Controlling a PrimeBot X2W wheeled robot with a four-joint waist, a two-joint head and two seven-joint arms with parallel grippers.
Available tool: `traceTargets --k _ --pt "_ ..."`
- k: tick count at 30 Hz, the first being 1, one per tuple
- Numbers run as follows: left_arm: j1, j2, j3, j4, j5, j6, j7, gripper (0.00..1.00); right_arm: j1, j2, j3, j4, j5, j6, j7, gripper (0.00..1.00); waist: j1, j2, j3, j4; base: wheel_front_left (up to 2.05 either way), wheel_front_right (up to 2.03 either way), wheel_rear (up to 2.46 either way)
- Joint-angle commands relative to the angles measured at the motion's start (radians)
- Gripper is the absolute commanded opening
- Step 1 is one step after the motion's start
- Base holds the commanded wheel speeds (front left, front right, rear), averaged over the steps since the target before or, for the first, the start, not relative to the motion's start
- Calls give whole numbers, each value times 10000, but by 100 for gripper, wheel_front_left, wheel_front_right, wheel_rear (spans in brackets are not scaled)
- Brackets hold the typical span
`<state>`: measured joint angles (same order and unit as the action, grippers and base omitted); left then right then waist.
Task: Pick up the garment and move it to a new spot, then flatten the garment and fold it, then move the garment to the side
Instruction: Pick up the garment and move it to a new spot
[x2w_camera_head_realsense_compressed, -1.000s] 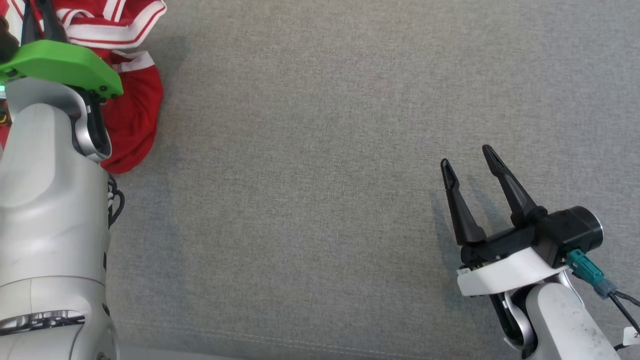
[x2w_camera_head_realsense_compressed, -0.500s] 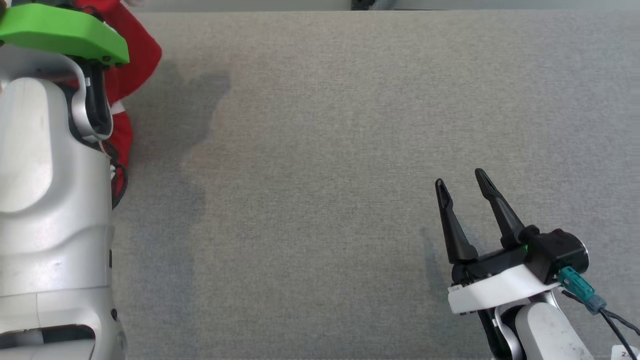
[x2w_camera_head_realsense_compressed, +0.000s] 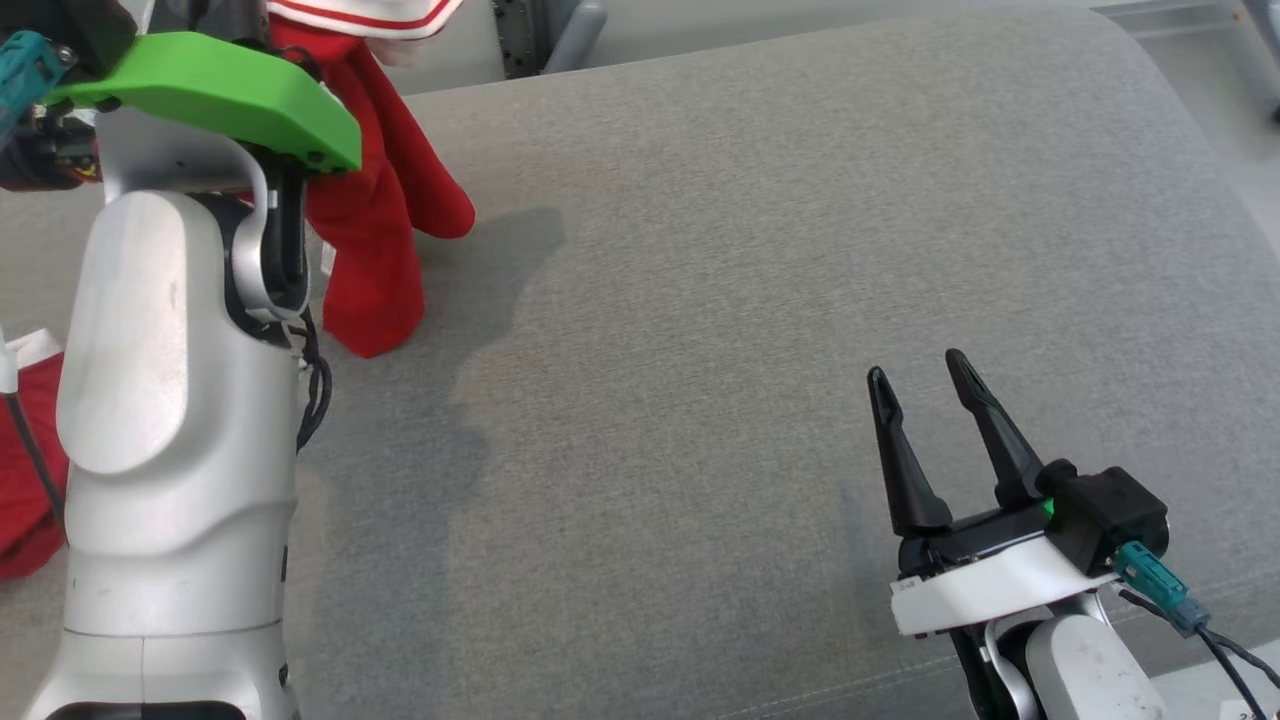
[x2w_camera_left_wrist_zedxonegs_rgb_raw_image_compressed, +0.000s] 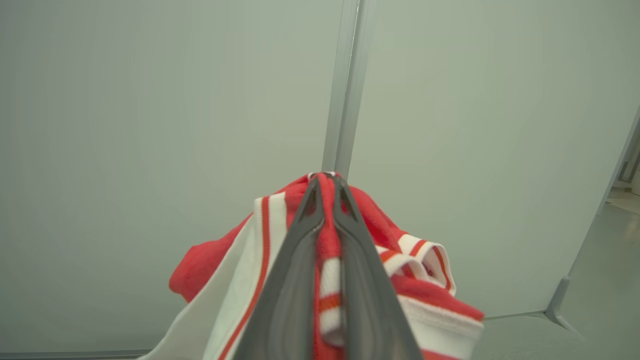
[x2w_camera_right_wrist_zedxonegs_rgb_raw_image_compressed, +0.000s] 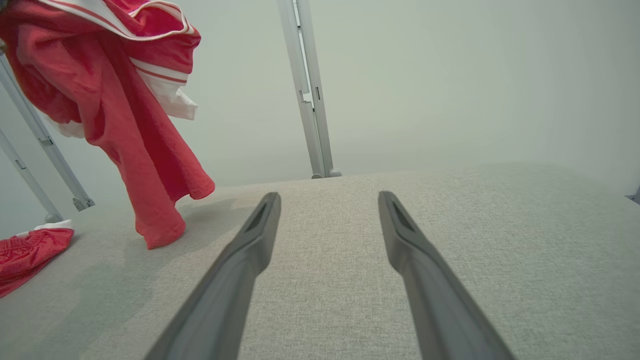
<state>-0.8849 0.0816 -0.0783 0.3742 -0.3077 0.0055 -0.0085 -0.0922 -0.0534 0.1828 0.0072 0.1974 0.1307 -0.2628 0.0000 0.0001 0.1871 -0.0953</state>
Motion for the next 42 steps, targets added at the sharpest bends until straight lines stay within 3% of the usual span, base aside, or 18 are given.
traceTargets --k 1,8,15,21,32,33,34,35,42 --pt "212 -42 -99 -159 -111 35 35 0 66 -1 -79 -27 50 1 -34 100 0 -1 -218 -1187 0 0 0" --pt "524 -211 -608 -513 -526 89 88 0 229 24 -181 -40 91 1 -34 100 0 -1 -219 -1970 0 0 0" --pt "1162 -280 -1185 -57 -941 143 146 0 262 27 -140 -118 290 1 -34 100 0 -1 -97 -2311 0 0 0" --pt "2166 -286 -2172 1699 -1520 402 -561 0 137 27 -15 -94 234 1 -34 100 0 -1 87 -2392 0 0 0" --pt "2033 -291 -3872 4477 -2194 652 -1906 0 -66 29 313 -93 -35 1 -34 100 0 -1 85 -2301 0 0 0" --pt "1984 -289 -3974 4652 -2270 678 -1990 6 -49 25 357 -112 -26 1 -34 100 0 -1 29 -2284 0 0 0" --pt "1944 -289 -4096 4800 -2332 687 -2034 35 -24 25 395 -127 -52 1 -34 100 0 -1 -36 -2261 0 0 0" --pt "1916 -291 -4214 4929 -2405 681 -2078 100 1 25 427 -139 -86 1 -34 100 0 -1 -114 -2230 0 0 0" --pt "2120 -292 -4980 4686 -3175 346 -2457 100 293 -97 559 -104 -172 1 -34 100 0 -1 -971 -1799 0 0 0"
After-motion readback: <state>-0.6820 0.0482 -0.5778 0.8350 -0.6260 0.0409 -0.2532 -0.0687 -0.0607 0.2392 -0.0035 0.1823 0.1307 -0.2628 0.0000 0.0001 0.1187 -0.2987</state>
